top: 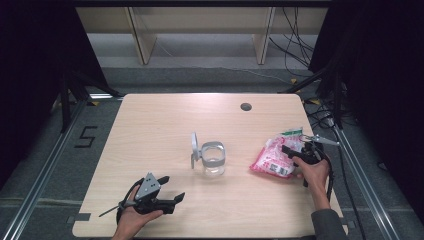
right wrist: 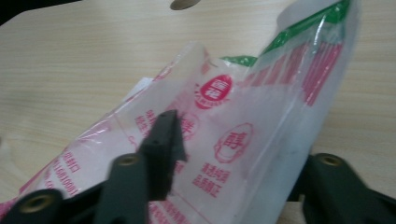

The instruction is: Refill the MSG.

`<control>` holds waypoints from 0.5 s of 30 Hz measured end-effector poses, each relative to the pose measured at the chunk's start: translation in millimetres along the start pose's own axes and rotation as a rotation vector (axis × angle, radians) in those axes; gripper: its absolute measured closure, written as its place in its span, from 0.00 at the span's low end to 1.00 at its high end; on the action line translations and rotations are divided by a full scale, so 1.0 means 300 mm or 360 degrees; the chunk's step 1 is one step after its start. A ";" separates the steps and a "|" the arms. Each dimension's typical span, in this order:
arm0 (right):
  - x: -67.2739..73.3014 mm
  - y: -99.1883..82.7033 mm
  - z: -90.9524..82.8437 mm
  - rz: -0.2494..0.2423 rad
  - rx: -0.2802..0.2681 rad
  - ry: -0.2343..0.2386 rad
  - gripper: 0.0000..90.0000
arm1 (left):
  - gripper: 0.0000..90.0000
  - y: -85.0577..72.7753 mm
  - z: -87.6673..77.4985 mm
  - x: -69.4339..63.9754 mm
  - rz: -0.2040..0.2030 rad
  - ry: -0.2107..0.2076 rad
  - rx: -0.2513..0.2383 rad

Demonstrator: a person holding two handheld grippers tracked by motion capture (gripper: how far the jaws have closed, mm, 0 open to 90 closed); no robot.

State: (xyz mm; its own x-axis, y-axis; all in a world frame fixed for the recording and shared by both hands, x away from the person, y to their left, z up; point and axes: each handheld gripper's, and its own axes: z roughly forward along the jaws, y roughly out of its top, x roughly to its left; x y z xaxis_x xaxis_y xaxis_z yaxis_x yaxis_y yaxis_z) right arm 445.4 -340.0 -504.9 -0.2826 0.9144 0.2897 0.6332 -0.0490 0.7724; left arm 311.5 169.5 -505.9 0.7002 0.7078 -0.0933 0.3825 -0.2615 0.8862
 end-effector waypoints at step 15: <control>0.029 0.001 -0.024 -0.0182 0.0023 0.0094 0.99 | 0.21 0.004 -0.009 0.001 0.0005 0.0017 -0.0008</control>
State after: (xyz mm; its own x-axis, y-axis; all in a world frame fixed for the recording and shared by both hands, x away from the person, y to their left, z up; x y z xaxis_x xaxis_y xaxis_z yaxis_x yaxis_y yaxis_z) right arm 438.0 -334.9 -498.1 -0.3949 0.8886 0.2335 0.6048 0.0602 0.7941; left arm 310.6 171.0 -503.6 0.6951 0.7137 -0.0858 0.3773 -0.2607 0.8886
